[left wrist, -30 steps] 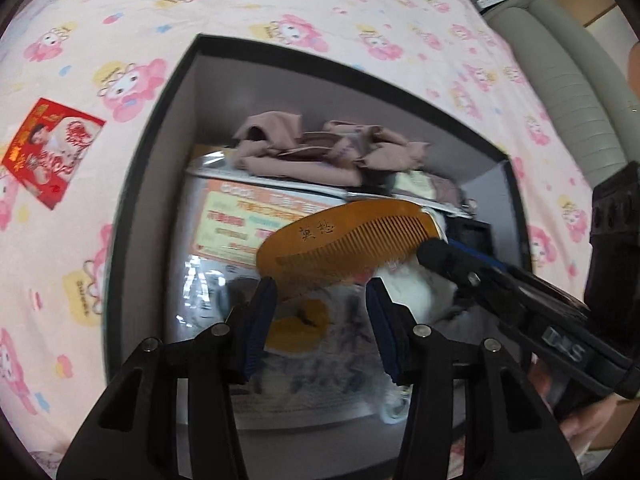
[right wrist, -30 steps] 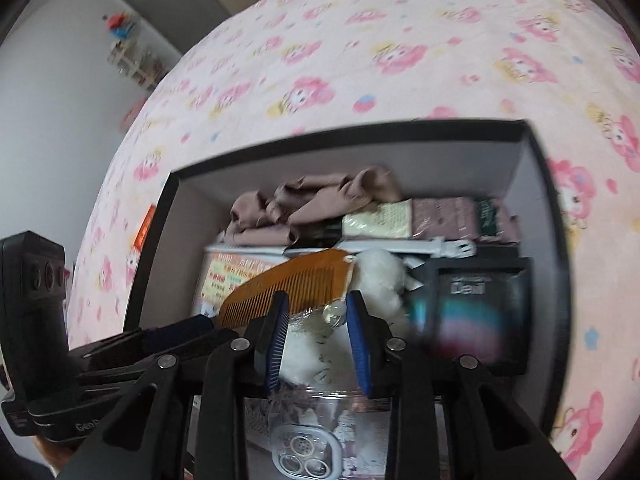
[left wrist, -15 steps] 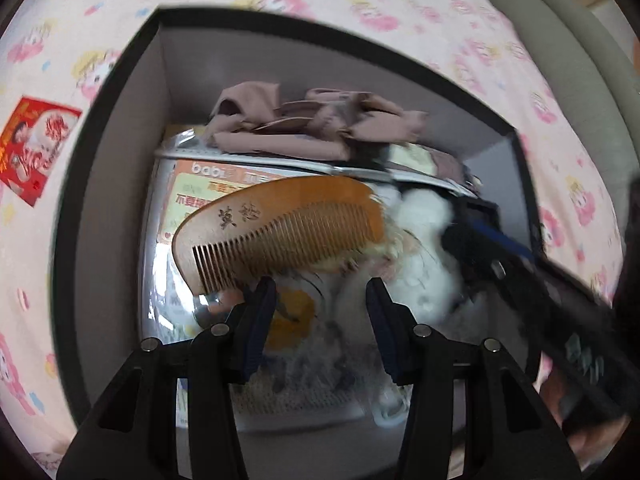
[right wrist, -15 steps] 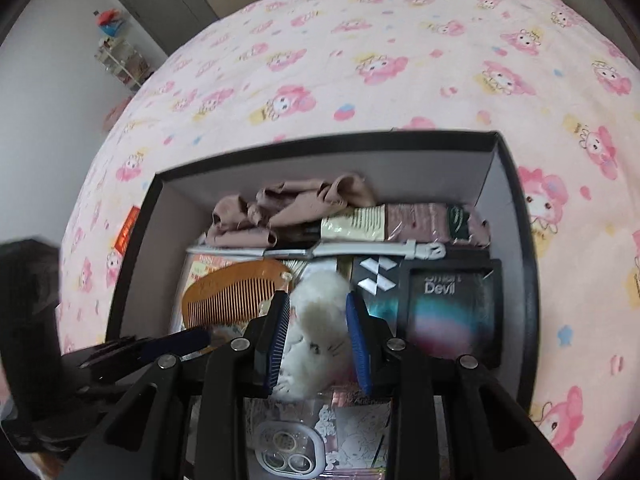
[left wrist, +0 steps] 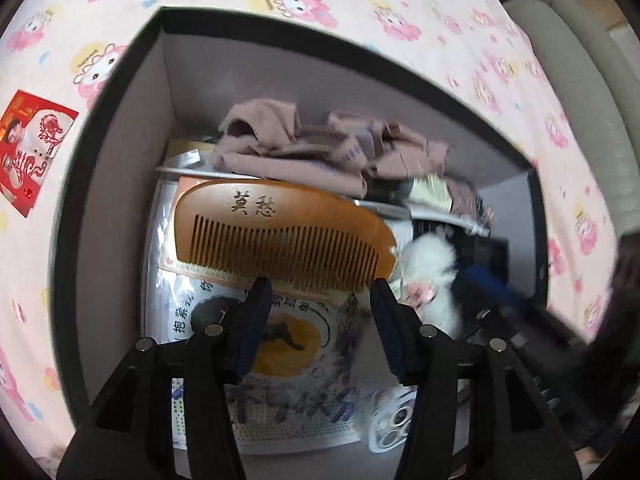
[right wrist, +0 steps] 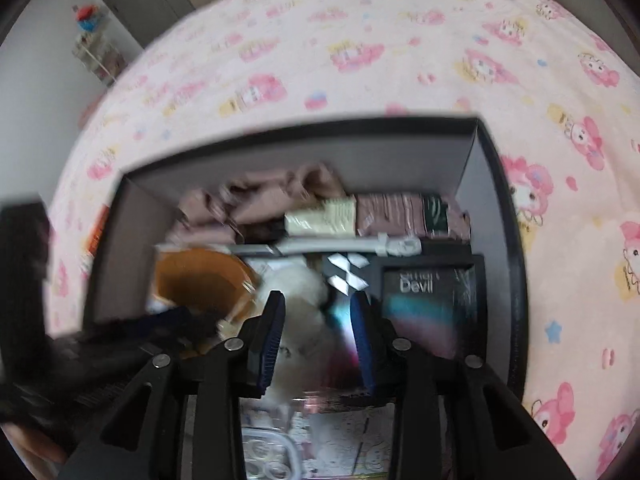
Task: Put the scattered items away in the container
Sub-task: 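Lower the comb into the box and open both grippers, then move both grippers out of the box toward the red card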
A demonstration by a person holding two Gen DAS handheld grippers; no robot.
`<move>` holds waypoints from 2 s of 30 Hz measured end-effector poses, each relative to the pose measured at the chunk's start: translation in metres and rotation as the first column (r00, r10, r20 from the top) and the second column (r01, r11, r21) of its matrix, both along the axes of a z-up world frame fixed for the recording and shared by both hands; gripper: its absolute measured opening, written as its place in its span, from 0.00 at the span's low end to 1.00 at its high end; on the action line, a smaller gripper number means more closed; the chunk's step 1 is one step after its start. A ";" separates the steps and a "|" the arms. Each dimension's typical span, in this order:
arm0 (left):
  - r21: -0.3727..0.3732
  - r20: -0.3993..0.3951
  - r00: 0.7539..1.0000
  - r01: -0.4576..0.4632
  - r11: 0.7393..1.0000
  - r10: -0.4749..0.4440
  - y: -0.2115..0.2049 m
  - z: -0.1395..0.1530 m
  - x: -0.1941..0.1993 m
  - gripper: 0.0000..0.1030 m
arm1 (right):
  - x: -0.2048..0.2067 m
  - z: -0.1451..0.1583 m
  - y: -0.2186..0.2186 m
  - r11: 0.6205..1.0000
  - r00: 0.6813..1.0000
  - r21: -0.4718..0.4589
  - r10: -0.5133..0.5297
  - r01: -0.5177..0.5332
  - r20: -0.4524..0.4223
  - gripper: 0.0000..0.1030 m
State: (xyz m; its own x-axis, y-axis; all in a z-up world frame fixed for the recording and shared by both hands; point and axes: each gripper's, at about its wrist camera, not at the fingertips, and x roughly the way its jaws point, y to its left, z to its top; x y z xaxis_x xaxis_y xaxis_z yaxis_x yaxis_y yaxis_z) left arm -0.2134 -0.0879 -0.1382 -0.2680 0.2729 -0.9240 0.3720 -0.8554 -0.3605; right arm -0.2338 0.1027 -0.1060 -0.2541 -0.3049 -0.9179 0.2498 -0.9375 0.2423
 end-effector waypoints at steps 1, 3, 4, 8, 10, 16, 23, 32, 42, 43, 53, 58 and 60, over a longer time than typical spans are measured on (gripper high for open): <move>-0.010 -0.002 1.000 -0.010 1.000 0.010 -0.002 0.003 0.000 0.51 | -0.001 -0.004 0.001 1.000 1.000 -0.013 -0.002 0.002 0.014 0.30; -0.019 -0.038 0.999 0.005 1.000 -0.006 0.002 0.010 0.003 0.51 | -0.003 -0.003 0.005 0.999 1.000 -0.032 -0.016 0.017 0.026 0.30; -0.018 -0.053 0.998 0.019 1.000 -0.020 0.006 0.013 0.006 0.51 | -0.002 0.002 0.006 0.999 1.000 -0.034 -0.026 0.026 0.016 0.30; -0.065 -0.118 0.991 0.049 0.997 -0.056 0.022 0.028 0.020 0.49 | 0.005 0.019 0.004 0.999 0.998 -0.030 -0.021 0.019 -0.057 0.31; -0.078 -0.148 0.986 0.061 0.995 -0.072 0.027 0.037 0.027 0.50 | 0.012 0.025 0.003 1.000 0.997 -0.019 -0.023 0.022 -0.074 0.31; -0.046 -0.195 0.974 0.105 0.993 -0.112 0.043 0.056 0.048 0.53 | 0.030 0.043 0.010 0.999 0.992 -0.022 -0.036 0.033 -0.122 0.31; -0.045 -0.235 0.955 0.174 0.984 -0.180 0.048 0.080 0.089 0.55 | 0.072 0.067 0.011 1.000 0.978 -0.026 0.012 -0.018 -0.210 0.35; -0.055 -0.270 0.940 0.201 0.978 -0.208 0.047 0.097 0.138 0.55 | 0.124 0.069 0.012 0.993 0.980 -0.118 -0.038 0.015 -0.198 0.36; -0.061 -0.314 0.929 0.186 0.981 -0.196 0.024 0.115 0.179 0.55 | 0.162 0.088 -0.015 0.991 0.975 -0.128 -0.007 -0.023 -0.224 0.36; -0.064 -0.315 0.930 0.176 0.982 -0.187 0.020 0.117 0.183 0.55 | 0.165 0.090 -0.020 0.991 0.974 -0.131 0.000 -0.030 -0.227 0.36; 0.008 -0.353 0.935 0.034 0.999 -0.029 -0.050 0.113 0.227 0.55 | 0.180 0.101 -0.089 0.987 0.963 -0.090 0.106 -0.131 -0.247 0.36; 0.041 -0.359 0.932 -0.038 0.998 0.050 -0.092 0.107 0.244 0.55 | 0.181 0.097 -0.136 0.981 0.960 -0.073 0.160 -0.181 -0.231 0.36; 0.035 -0.367 0.927 -0.073 0.997 0.081 -0.107 0.105 0.249 0.55 | 0.181 0.095 -0.153 0.977 0.957 -0.074 0.180 -0.201 -0.229 0.36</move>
